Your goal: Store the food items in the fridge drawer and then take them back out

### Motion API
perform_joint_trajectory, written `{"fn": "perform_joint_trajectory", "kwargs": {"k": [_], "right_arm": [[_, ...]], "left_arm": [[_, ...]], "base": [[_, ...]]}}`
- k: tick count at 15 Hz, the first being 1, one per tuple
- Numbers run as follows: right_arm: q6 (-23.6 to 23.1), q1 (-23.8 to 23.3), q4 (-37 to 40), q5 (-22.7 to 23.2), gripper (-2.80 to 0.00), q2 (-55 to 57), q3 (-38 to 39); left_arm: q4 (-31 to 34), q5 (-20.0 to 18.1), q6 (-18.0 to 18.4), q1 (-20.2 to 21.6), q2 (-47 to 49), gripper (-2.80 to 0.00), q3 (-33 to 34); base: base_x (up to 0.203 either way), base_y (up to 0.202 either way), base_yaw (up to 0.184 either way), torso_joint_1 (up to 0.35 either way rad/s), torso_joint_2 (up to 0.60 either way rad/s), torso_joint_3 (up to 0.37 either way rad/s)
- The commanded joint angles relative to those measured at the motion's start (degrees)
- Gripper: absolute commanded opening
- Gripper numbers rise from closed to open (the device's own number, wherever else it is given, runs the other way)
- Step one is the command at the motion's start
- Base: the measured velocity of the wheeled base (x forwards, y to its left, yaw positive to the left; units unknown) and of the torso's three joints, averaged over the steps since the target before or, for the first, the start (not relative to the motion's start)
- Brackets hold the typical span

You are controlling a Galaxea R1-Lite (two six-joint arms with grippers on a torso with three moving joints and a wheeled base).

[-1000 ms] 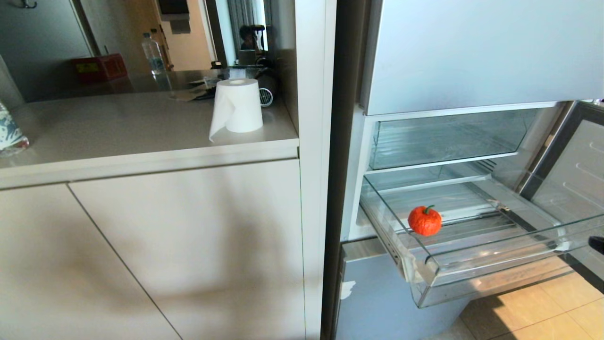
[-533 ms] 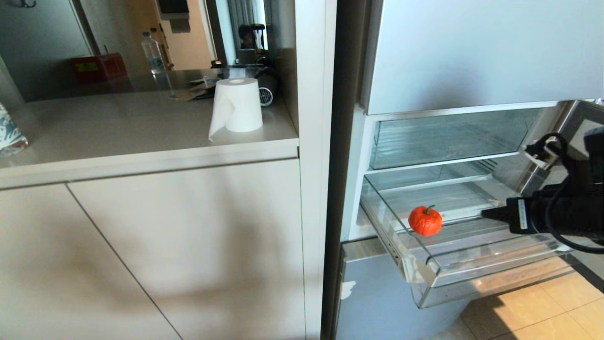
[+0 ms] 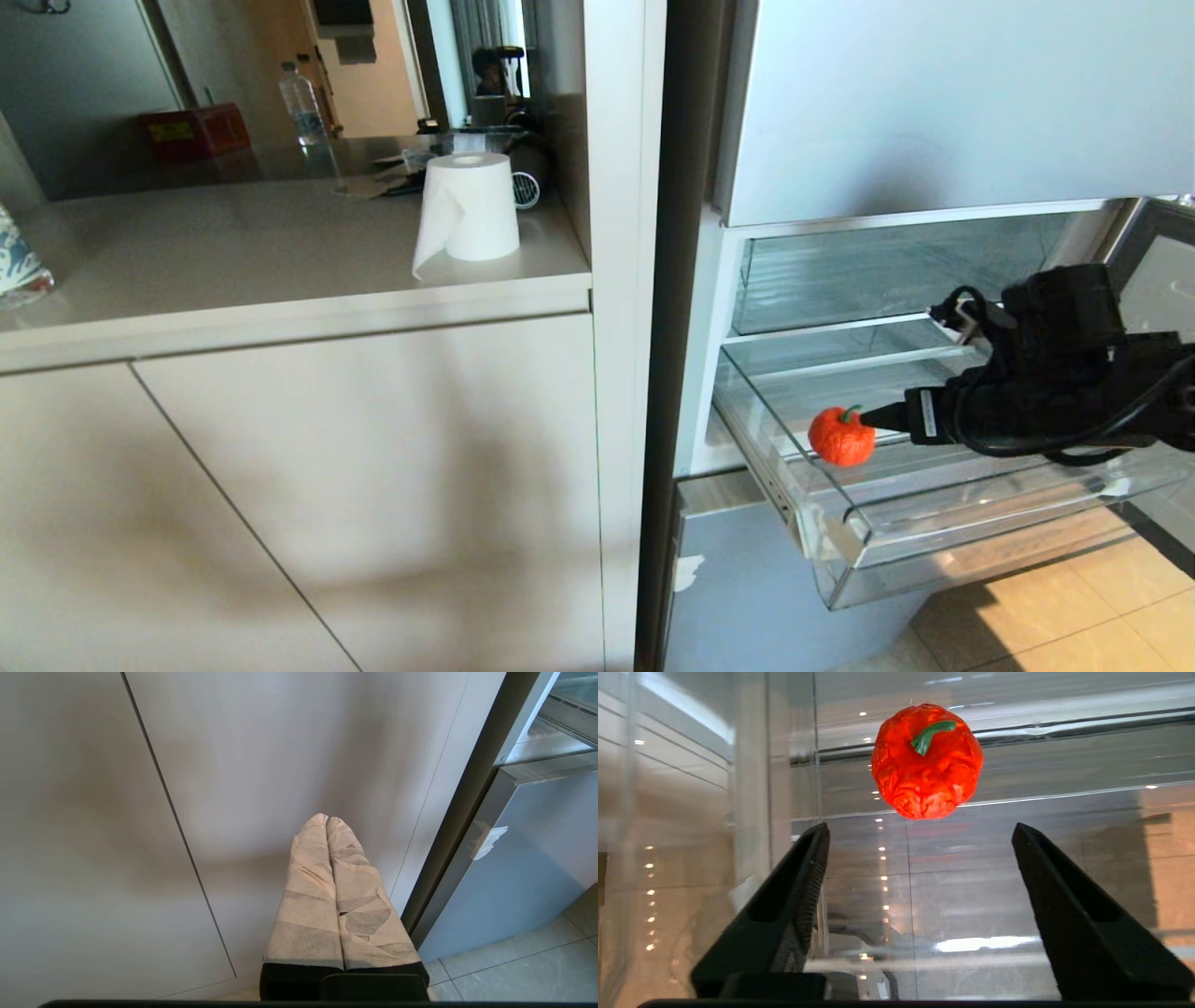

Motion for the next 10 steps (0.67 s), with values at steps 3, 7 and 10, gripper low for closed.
{"fn": "perform_joint_trajectory", "kwargs": {"k": [3,7,10], "right_arm": [[0.41,0.08,-0.17,0.09,0.00,7.85,-3.46],[2.12,0.37,-0.10,0.09,0.00,12.64,-8.29],[2.31,0.46,-0.14,0.09,0.00,15.27,-10.25]], "left_arm": [[0.02,0.02,0.00,0.01,0.08,-2.80,0.00],[0.02,0.02,0.03,0.01,0.08,-2.80,0.00],[-0.06,0.02,0.03,0.01,0.08,-2.80,0.00]], "base": [[0.000,0.000,0.000,0.000,0.00,0.000],[0.000,0.000,0.000,0.000,0.00,0.000],[0.000,0.000,0.000,0.000,0.00,0.000]]}}
